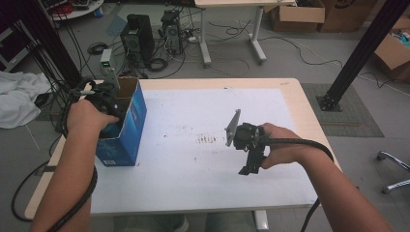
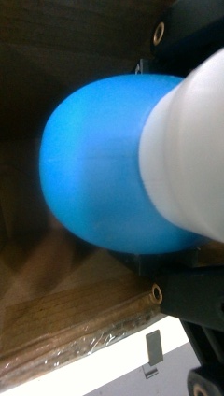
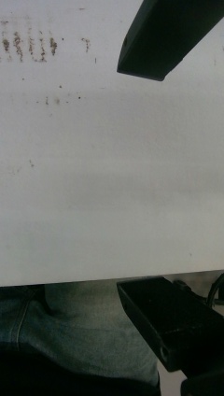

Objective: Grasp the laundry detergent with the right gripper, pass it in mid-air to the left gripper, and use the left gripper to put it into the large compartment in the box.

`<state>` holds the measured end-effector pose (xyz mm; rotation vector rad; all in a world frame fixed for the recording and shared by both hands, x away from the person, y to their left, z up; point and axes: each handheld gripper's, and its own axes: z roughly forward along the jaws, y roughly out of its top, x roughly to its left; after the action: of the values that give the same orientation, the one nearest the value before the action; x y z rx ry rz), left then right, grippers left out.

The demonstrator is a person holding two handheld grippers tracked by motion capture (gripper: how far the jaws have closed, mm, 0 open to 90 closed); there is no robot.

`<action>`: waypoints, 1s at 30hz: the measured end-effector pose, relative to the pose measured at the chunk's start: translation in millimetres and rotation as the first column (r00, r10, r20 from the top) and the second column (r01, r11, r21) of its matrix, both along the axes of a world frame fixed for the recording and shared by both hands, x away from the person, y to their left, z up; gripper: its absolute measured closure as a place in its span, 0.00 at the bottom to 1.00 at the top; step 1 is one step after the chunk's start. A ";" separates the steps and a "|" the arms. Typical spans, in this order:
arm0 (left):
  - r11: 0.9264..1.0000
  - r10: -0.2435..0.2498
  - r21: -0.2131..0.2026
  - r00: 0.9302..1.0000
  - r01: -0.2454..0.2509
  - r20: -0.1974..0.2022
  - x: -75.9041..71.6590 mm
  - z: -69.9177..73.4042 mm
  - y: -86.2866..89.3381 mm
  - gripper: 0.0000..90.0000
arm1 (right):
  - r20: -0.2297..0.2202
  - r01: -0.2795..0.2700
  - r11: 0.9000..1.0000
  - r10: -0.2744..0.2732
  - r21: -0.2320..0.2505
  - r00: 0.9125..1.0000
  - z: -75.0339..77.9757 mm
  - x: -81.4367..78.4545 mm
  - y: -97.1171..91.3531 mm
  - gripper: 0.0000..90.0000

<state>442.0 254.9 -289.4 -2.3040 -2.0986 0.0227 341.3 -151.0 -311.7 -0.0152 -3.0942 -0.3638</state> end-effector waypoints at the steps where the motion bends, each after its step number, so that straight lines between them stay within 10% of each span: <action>1: 1.000 -0.001 0.001 1.000 0.001 -0.009 0.0 0.3 0.0 0.43 | 0.000 0.000 1.000 0.000 0.001 1.000 0.1 -0.1 0.1 0.00; 30: 1.000 0.002 -0.007 1.000 -0.002 0.021 -5.0 14.7 -3.6 0.34 | 0.002 0.006 1.000 -0.006 0.015 1.000 0.7 -2.6 -2.6 0.00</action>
<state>437.0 251.3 -274.7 -2.3167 -2.1136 0.0052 338.7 -153.6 -311.0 -0.0236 -3.0942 -0.3876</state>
